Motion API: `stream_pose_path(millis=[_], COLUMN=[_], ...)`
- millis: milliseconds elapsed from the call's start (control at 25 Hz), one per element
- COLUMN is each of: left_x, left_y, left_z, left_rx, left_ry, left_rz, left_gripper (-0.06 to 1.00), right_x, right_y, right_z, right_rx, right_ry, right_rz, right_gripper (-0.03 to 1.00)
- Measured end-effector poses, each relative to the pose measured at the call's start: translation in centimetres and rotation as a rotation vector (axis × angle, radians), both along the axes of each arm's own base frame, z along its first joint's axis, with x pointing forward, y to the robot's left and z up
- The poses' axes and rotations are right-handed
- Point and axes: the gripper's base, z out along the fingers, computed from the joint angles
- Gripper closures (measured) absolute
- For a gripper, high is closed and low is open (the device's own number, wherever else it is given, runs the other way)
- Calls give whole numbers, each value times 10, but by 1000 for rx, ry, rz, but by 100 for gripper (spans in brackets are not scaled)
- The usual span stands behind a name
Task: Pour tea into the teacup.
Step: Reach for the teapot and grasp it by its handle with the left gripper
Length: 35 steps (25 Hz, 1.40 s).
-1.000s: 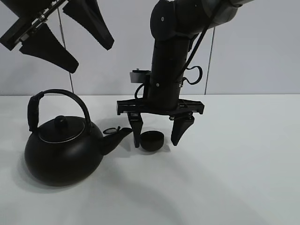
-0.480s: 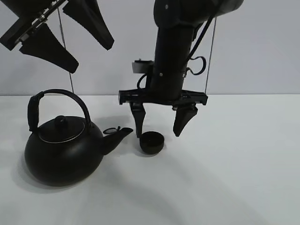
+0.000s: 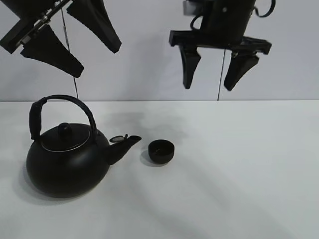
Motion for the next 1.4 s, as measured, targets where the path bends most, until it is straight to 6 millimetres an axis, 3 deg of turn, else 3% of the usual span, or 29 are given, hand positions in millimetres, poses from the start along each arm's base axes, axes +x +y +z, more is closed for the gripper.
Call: stream_pose_path(millis=[160, 280, 600, 960, 1160, 1400], left_x=[0, 0, 0, 0, 0, 0], left_y=[0, 0, 0, 0, 0, 0], left_z=[0, 0, 0, 0, 0, 0], left_rx=[0, 0, 0, 0, 0, 0], left_ry=[0, 0, 0, 0, 0, 0], left_rz=[0, 0, 0, 0, 0, 0], left_gripper=[43, 43, 43, 43, 43, 43], right_x=[-6, -14, -63, -117, -129, -131], right_y=[-24, -41, -69, -122, -138, -139], right_z=[34, 46, 20, 19, 37, 40], right_rx=[-6, 1, 7, 172, 193, 195], right_ry=[-66, -83, 4, -2, -79, -84], right_rz=[3, -20, -49, -169, -219, -222], right_gripper=[42, 42, 42, 42, 42, 42])
